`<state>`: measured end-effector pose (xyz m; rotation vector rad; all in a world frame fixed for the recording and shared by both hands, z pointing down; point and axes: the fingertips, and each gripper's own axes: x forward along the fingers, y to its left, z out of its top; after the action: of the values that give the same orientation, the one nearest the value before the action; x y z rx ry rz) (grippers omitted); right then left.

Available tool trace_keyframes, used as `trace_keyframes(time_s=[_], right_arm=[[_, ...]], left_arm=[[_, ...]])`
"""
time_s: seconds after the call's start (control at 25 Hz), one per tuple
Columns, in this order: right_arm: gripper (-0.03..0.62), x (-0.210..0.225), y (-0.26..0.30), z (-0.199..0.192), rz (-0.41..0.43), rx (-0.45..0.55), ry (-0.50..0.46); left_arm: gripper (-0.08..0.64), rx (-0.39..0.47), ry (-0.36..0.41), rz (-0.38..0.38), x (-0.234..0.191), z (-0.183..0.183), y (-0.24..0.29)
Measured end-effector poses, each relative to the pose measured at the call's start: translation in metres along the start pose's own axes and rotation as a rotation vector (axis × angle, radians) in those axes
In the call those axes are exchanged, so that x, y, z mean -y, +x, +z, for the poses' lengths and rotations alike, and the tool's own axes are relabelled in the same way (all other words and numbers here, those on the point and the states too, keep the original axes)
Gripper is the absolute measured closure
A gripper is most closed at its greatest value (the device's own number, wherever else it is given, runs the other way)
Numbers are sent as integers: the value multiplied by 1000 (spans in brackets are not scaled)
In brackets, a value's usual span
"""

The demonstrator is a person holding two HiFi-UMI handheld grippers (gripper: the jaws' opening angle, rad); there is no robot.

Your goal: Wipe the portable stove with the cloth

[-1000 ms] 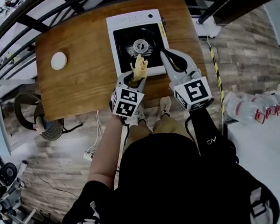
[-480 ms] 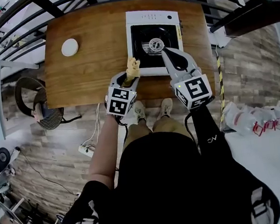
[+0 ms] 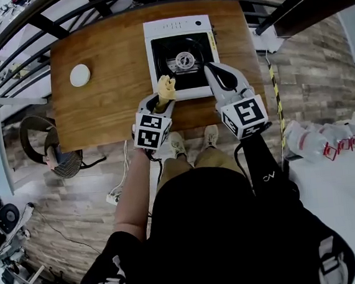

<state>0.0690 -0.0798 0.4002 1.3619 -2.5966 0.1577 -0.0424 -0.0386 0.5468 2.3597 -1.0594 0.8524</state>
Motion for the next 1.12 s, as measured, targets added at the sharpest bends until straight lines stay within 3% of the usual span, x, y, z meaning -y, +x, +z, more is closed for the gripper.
trace_keyframes(time_s=[0.28, 0.8, 1.12], right_arm=[[591, 12, -2, 15, -21, 30, -12], [591, 25, 8, 76, -22, 148, -60], [591, 25, 16, 94, -17, 172, -93]], left_arm=[[405, 76, 32, 5, -1, 41, -5], [403, 318, 85, 72, -22, 153, -49], [403, 473, 147, 170, -34, 205, -88]])
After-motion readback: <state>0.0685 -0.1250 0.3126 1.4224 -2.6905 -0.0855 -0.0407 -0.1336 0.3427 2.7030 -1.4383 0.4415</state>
